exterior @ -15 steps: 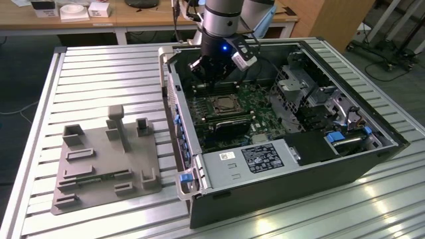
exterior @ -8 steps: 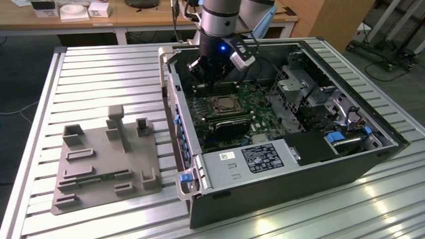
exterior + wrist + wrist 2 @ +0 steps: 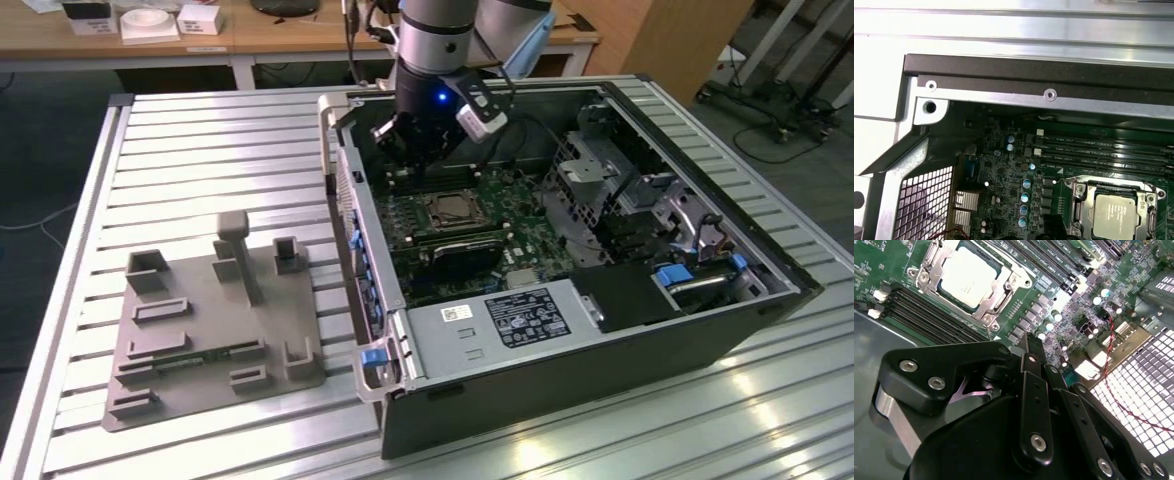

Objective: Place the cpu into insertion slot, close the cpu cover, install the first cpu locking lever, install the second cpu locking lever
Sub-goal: 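Install the first cpu locking lever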

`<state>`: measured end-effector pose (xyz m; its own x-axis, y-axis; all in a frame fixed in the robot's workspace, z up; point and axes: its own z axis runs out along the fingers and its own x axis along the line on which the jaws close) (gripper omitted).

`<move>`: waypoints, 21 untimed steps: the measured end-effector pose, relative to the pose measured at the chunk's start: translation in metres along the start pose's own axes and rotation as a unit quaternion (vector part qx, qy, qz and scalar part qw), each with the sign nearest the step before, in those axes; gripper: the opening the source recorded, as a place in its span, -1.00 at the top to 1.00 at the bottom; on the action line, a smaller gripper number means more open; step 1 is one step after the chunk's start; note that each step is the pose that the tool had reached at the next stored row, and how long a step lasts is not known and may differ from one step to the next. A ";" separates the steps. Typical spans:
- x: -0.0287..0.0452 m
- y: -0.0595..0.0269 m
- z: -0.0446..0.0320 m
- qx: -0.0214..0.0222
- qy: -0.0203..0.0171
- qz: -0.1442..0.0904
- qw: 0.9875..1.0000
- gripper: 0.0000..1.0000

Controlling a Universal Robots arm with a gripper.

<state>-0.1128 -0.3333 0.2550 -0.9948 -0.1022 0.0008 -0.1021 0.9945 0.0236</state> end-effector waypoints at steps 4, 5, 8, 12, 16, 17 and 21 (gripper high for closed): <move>0.0011 0.0003 -0.0001 0.000 0.000 0.000 1.000 0.80; 0.0014 0.0005 0.0000 0.000 0.000 0.000 1.000 0.80; 0.0017 0.0011 0.0000 0.000 0.000 0.000 1.000 0.80; 0.0016 0.0028 0.0001 0.000 0.000 0.000 1.000 0.80; 0.0016 0.0030 0.0001 0.000 0.000 0.000 1.000 0.80; 0.0016 0.0030 0.0001 0.000 0.000 0.000 1.000 0.80; 0.0015 0.0036 0.0001 0.000 0.000 0.000 1.000 0.80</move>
<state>-0.1147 -0.3299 0.2550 -0.9948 -0.1021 0.0009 -0.1021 0.9945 0.0235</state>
